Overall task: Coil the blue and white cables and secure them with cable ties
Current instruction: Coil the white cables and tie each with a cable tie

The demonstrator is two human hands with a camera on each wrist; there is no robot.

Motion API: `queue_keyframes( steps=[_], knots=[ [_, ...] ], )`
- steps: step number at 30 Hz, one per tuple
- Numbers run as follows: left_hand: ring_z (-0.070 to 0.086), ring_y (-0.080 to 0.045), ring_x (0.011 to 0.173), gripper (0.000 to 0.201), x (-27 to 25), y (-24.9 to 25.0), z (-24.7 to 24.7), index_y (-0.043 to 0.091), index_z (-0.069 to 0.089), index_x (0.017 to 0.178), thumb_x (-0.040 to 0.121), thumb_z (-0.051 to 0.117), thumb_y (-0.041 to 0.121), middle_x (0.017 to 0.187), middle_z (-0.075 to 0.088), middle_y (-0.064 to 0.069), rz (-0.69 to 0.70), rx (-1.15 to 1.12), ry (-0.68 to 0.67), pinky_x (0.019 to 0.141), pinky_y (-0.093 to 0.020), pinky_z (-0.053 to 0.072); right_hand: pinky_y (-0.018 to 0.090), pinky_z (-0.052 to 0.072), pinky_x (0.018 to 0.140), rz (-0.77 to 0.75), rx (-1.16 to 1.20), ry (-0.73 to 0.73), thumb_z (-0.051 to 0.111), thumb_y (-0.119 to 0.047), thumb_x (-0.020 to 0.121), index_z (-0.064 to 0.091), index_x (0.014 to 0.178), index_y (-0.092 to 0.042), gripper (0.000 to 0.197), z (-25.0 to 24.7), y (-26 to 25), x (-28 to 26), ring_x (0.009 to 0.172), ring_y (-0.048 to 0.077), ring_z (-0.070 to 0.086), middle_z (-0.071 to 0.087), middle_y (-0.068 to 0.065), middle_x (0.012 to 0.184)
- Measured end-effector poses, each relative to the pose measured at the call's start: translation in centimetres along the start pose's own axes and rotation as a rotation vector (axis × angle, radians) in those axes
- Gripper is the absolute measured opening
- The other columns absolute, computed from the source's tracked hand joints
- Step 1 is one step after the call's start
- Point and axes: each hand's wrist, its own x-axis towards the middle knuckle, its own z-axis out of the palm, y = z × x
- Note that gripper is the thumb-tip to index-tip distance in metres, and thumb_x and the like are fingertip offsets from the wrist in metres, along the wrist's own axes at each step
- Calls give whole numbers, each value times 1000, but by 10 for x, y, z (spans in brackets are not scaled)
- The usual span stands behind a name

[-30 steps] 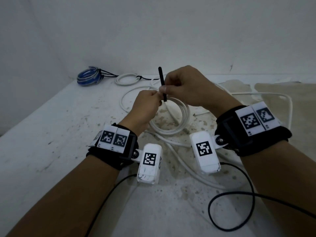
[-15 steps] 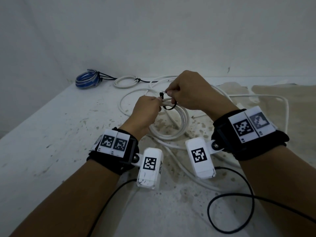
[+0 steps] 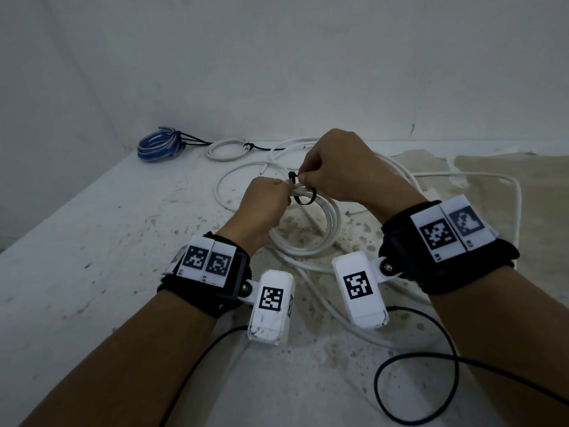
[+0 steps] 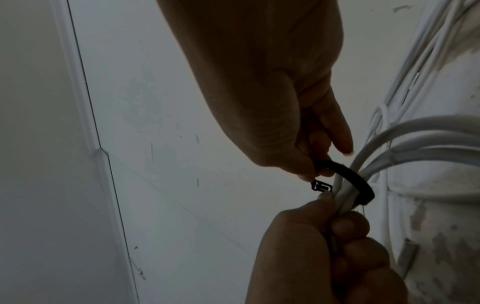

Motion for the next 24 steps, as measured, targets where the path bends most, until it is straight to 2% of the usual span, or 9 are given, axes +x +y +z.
queue_keyframes(
  steps=[2,6,8,10,11,15,20,22,24],
  knots=[
    [29,-12,42,28,0,0,0,-4,69,92,96,52,19,52,42,2,-4,-2,4,45,-23,19,20,41,64,18,0,21,68,-18,86,80,89,-15,13,1,0,0,81,13,64,74,0,86],
    [31,-9,38,29,0,2,0,1,68,80,95,55,22,48,44,5,26,57,13,46,-24,23,21,42,63,51,-2,21,73,-22,83,78,94,-15,14,3,-3,0,86,15,65,66,-4,79],
    [32,-8,37,32,-2,2,1,2,69,77,96,55,24,51,46,3,67,104,16,45,-24,25,24,45,78,78,11,23,75,-28,82,72,108,-14,29,3,-5,-1,98,17,63,66,-2,90],
    [33,-5,36,35,-5,3,1,12,65,66,97,52,22,49,48,7,108,135,0,43,-20,27,28,44,94,86,30,7,74,-27,83,67,118,-13,39,2,-6,-2,108,18,61,69,2,105],
    [33,-4,35,39,-6,4,2,19,62,60,97,51,20,46,48,10,126,150,-3,42,-19,26,29,43,96,84,41,-11,73,-25,83,67,119,-13,38,1,-6,-3,108,18,61,69,2,105],
    [28,-5,33,46,-11,7,4,23,51,51,96,51,17,47,43,6,187,214,4,44,-23,23,17,40,66,89,91,-50,71,-16,79,73,102,-13,23,1,-6,-3,85,12,58,56,-11,75],
    [28,-6,34,45,-16,10,6,17,50,53,98,49,18,50,42,6,229,244,-27,47,-25,23,16,39,60,136,110,5,70,-13,79,69,90,-12,11,5,-3,-1,83,11,56,52,-15,72],
    [30,-5,35,43,-17,10,5,18,56,56,98,49,19,52,46,6,239,247,-35,48,-24,24,22,41,64,169,127,32,68,-13,81,67,90,-12,8,8,-2,0,85,13,58,54,-11,72],
    [32,-5,41,37,-17,10,5,8,63,65,98,49,20,59,49,-1,244,256,-47,50,-26,25,25,44,68,228,154,54,66,-14,83,68,87,-6,9,11,0,1,82,16,60,60,-3,75]
  ],
)
